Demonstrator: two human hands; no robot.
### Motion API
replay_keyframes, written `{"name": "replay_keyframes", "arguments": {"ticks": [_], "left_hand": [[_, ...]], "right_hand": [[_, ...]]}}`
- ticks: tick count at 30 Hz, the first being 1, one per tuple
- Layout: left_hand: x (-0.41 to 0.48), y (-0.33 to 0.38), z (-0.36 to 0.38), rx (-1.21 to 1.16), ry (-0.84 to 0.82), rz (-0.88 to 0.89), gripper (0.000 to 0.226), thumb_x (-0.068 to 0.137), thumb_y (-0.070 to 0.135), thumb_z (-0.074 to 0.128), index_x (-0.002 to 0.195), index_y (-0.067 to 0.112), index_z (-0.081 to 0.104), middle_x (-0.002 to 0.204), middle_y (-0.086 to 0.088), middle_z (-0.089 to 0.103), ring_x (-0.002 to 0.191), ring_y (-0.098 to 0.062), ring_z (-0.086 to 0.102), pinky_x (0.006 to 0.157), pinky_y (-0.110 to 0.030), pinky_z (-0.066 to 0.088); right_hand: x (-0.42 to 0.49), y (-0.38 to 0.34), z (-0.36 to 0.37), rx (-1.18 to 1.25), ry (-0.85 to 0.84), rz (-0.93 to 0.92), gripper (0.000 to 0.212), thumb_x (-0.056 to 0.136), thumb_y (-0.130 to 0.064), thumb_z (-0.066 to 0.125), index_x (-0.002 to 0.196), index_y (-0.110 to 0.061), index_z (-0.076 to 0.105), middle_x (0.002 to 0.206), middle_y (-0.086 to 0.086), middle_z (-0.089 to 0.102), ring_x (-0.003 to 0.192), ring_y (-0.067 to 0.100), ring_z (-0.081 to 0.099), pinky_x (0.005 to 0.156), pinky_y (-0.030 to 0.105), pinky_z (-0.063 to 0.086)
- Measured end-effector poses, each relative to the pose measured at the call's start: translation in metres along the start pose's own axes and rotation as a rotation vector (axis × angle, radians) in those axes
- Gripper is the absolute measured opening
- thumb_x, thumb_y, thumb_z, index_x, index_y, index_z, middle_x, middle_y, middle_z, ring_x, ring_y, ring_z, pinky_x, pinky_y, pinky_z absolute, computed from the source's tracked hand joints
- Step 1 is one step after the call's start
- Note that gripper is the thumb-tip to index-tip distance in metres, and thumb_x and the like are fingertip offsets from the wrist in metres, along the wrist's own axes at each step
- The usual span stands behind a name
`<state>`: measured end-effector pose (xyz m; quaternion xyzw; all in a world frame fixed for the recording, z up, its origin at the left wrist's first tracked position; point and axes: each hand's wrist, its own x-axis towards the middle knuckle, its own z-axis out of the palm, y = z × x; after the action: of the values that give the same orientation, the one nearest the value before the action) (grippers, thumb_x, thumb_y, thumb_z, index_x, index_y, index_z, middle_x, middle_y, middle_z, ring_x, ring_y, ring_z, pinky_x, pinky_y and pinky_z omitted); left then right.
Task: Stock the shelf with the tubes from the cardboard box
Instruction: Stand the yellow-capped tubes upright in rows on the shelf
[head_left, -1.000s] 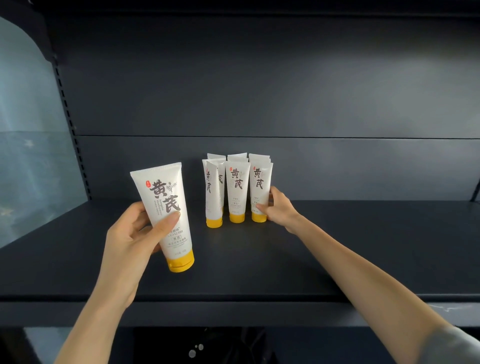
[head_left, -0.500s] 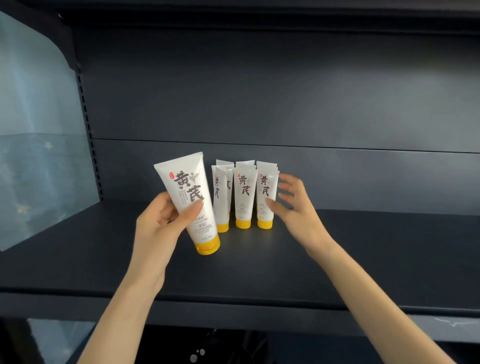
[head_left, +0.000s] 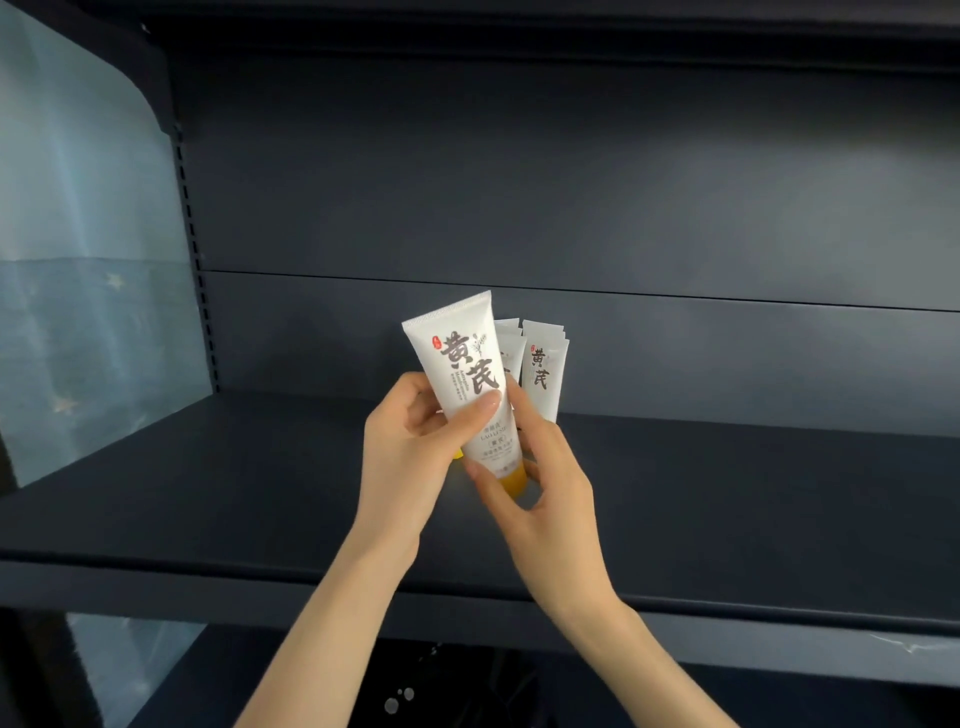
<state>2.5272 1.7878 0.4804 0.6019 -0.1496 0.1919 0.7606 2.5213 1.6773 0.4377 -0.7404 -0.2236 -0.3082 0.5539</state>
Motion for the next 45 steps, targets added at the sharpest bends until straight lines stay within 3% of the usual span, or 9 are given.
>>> {"name": "replay_keyframes", "arguments": {"ticks": [6,10,13,16,19,24,28,35,45], "left_hand": [[-0.003,-0.009,-0.004,0.057,0.065,0.031,0.026,0.074,0.014,0.075,0.096,0.016,0.061,0.093,0.01,0.073,0.088,-0.004,0.069,0.066,-0.018,0.054],[-0.005,-0.003,-0.018,0.133,-0.019,0.056,0.024,0.079,0.014,0.07,0.102,0.017,0.062,0.095,0.009,0.072,0.088,-0.001,0.067,0.066,-0.011,0.05],[-0.007,0.0,-0.045,0.311,-0.107,0.053,0.041,0.079,0.041,0.06,0.117,0.026,0.057,0.108,0.014,0.068,0.102,0.006,0.06,0.079,-0.007,0.045],[-0.009,-0.007,-0.081,0.689,-0.126,0.03,0.063,0.077,0.075,0.045,0.132,0.043,0.042,0.128,0.028,0.051,0.122,0.011,0.042,0.101,-0.019,0.034],[-0.017,-0.011,-0.108,0.849,-0.121,-0.059,0.077,0.066,0.084,0.03,0.136,0.051,0.032,0.137,0.031,0.039,0.132,0.006,0.03,0.108,-0.029,0.027],[-0.031,-0.01,-0.129,0.859,-0.083,-0.115,0.083,0.065,0.087,0.027,0.139,0.05,0.029,0.143,0.027,0.034,0.136,0.003,0.025,0.113,-0.033,0.022],[-0.036,-0.008,-0.133,0.944,-0.084,-0.111,0.068,0.08,0.073,0.031,0.142,0.045,0.026,0.147,0.022,0.032,0.138,-0.001,0.024,0.111,-0.034,0.023],[-0.039,-0.007,-0.142,0.948,-0.086,-0.102,0.067,0.079,0.068,0.033,0.142,0.044,0.028,0.146,0.022,0.032,0.133,0.004,0.024,0.109,-0.031,0.025],[-0.046,0.0,-0.149,1.037,-0.115,-0.074,0.066,0.081,0.064,0.033,0.142,0.039,0.03,0.147,0.016,0.035,0.137,-0.006,0.027,0.108,-0.033,0.029]], "right_hand": [[0.001,0.006,0.005,-0.174,-0.003,0.006,0.07,0.084,-0.026,0.07,0.139,-0.048,0.032,0.123,-0.019,0.05,0.11,-0.002,0.052,0.085,0.02,0.052],[0.01,0.006,0.008,-0.087,-0.069,0.071,0.067,0.08,-0.027,0.074,0.133,-0.049,0.04,0.124,-0.016,0.056,0.105,0.004,0.059,0.084,0.026,0.055],[0.019,0.004,0.01,0.004,-0.079,0.141,0.062,0.08,-0.023,0.075,0.12,-0.054,0.038,0.113,-0.013,0.059,0.095,0.004,0.062,0.073,0.018,0.055],[0.036,0.006,0.011,0.014,-0.067,0.221,0.062,0.081,-0.021,0.073,0.13,-0.038,0.04,0.111,-0.008,0.059,0.092,0.004,0.062,0.063,0.007,0.048],[0.053,0.015,0.017,0.009,-0.083,0.32,0.064,0.082,-0.021,0.073,0.133,-0.027,0.035,0.111,-0.004,0.058,0.088,0.005,0.062,0.059,0.008,0.048],[0.063,0.039,0.036,-0.054,-0.133,0.364,0.062,0.08,-0.014,0.073,0.128,-0.018,0.033,0.096,-0.01,0.052,0.091,0.014,0.06,0.068,0.016,0.048],[0.061,0.058,0.053,-0.141,-0.191,0.387,0.057,0.08,-0.012,0.072,0.123,-0.015,0.033,0.102,-0.003,0.051,0.102,0.02,0.058,0.08,0.027,0.049],[0.069,0.071,0.06,-0.237,-0.129,0.416,0.057,0.081,-0.014,0.073,0.123,-0.012,0.034,0.126,0.008,0.052,0.117,0.026,0.053,0.088,0.035,0.052],[0.07,0.064,0.066,-0.298,-0.111,0.512,0.056,0.083,-0.02,0.072,0.124,-0.008,0.036,0.129,0.009,0.05,0.121,0.024,0.051,0.089,0.032,0.048]]}}
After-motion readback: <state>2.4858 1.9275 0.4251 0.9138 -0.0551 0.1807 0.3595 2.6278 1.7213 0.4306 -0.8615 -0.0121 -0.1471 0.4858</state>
